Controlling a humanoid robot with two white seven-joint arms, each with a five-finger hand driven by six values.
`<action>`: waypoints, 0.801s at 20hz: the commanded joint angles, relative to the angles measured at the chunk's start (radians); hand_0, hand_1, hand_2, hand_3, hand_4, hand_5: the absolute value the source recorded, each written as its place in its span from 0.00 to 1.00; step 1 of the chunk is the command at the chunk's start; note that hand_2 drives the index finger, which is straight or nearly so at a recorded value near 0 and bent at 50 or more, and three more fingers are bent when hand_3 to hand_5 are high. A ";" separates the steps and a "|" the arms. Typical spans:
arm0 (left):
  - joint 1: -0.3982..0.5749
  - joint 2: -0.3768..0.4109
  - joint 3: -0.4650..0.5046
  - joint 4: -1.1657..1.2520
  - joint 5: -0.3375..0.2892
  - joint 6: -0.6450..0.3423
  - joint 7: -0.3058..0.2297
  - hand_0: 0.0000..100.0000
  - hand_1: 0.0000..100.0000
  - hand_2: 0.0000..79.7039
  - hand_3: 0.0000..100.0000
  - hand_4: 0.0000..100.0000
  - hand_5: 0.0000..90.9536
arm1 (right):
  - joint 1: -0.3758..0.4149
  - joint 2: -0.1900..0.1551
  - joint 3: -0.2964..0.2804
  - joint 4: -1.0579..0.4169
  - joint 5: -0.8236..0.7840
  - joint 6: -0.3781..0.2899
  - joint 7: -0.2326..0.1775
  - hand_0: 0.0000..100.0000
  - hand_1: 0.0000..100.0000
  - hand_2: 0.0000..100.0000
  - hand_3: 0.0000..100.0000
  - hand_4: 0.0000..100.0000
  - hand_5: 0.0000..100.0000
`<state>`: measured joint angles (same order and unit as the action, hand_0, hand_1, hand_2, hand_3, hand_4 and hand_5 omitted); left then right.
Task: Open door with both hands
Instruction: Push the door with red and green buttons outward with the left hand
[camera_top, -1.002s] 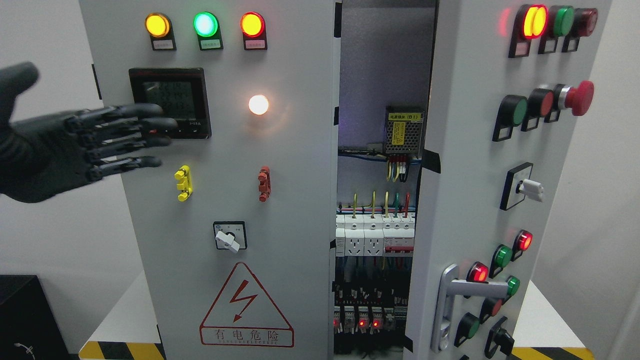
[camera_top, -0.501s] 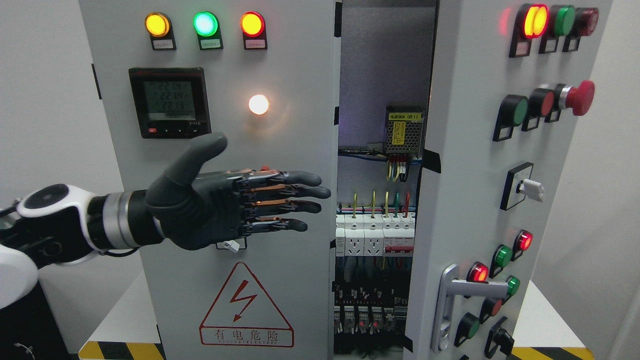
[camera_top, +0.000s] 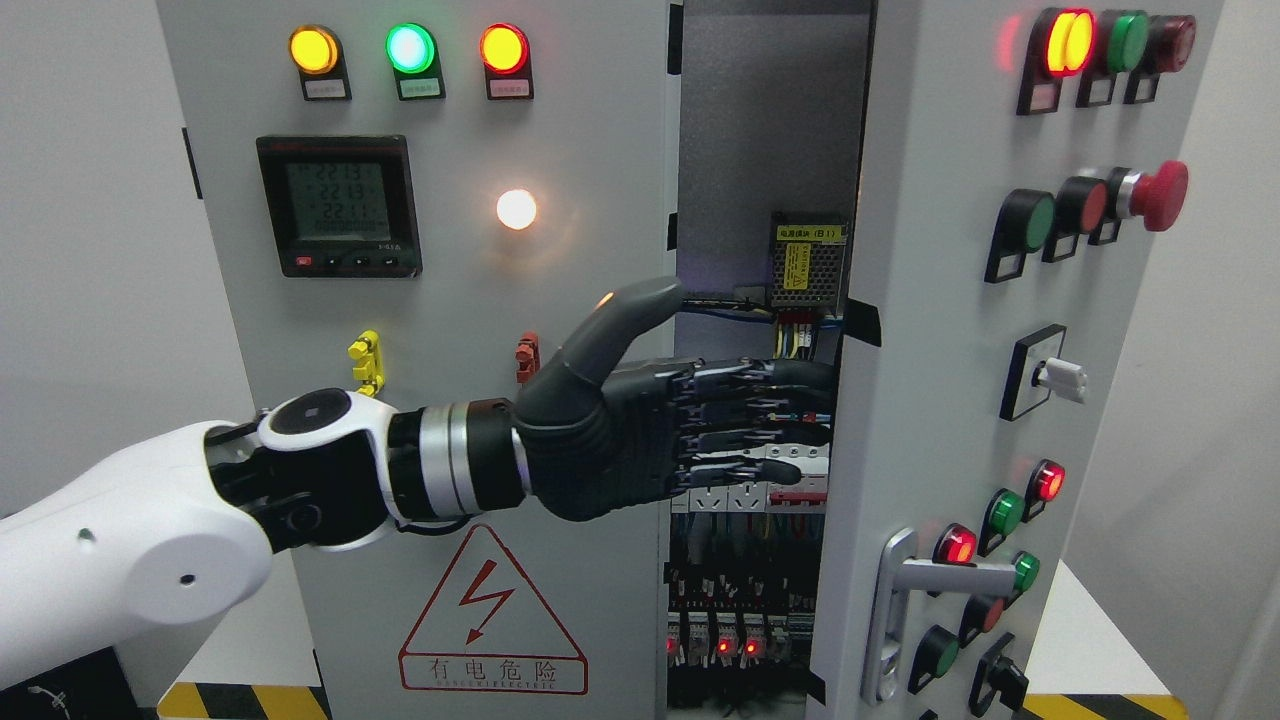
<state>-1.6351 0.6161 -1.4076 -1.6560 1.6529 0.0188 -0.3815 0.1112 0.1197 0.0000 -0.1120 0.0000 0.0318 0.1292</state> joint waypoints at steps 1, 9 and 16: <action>-0.003 -0.265 0.030 -0.019 0.007 -0.002 0.114 0.00 0.00 0.00 0.00 0.00 0.00 | 0.001 0.000 0.015 0.000 -0.032 0.000 0.000 0.00 0.00 0.00 0.00 0.00 0.00; -0.022 -0.398 0.032 -0.024 -0.008 -0.002 0.231 0.00 0.00 0.00 0.00 0.00 0.00 | 0.001 0.000 0.015 0.000 -0.032 0.000 0.000 0.00 0.00 0.00 0.00 0.00 0.00; -0.046 -0.531 0.042 -0.014 -0.016 -0.002 0.234 0.00 0.00 0.00 0.00 0.00 0.00 | 0.001 0.000 0.015 0.000 -0.032 0.000 0.000 0.00 0.00 0.00 0.00 0.00 0.00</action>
<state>-1.6670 0.2931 -1.3825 -1.6714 1.6414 0.0163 -0.1480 0.1114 0.1197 0.0000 -0.1121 0.0000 0.0317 0.1292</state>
